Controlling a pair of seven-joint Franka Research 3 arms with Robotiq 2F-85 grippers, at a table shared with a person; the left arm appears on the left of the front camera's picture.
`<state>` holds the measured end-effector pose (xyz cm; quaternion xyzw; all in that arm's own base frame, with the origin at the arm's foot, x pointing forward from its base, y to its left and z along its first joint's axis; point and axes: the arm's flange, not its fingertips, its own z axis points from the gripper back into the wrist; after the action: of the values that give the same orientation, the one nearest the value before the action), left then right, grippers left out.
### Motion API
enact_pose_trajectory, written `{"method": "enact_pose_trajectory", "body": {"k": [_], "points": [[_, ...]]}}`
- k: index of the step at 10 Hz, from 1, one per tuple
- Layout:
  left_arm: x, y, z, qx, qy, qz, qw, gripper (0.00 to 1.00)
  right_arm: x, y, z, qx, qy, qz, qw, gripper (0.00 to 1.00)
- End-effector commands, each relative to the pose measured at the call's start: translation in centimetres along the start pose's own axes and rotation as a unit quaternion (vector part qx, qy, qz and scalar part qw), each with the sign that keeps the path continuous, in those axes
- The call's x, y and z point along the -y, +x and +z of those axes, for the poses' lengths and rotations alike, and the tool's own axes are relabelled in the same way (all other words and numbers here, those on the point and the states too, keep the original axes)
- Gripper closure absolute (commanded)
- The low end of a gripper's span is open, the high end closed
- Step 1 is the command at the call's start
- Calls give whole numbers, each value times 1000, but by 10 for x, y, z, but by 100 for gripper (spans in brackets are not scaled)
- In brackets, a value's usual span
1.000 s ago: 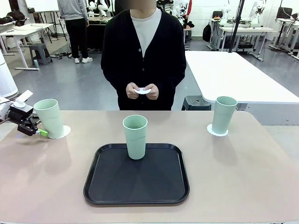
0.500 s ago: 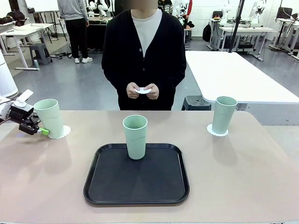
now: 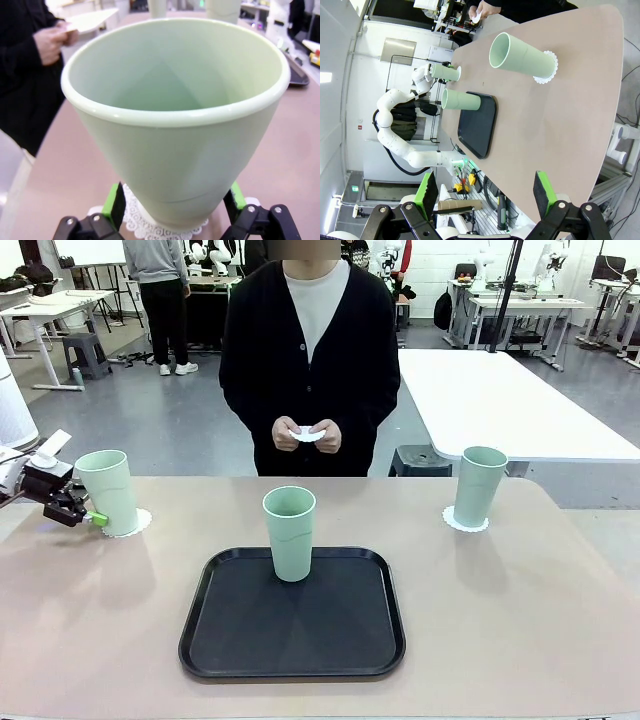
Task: Place coasters on the table and set cups on them.
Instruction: Take one Reusable plastic cup from the Flat Tray and place it on a coaster set by the human.
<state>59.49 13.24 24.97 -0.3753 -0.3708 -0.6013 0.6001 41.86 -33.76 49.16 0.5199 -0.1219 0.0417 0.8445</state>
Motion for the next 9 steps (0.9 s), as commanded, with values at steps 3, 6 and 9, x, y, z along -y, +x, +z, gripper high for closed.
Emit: {"method": "enact_pose_trajectory", "body": {"k": [3,6,9], "points": [[-6,-2,0,6,17,-17,1000,0,-2,2,-1,5,4,-1,1000,0],[-6,-2,-1,5,16,-21,1000,0,-2,2,-1,5,4,-1,1000,0],[-6,-2,-1,14,20,-50,998,0,-2,2,-1,5,4,-1,1000,0]]}}
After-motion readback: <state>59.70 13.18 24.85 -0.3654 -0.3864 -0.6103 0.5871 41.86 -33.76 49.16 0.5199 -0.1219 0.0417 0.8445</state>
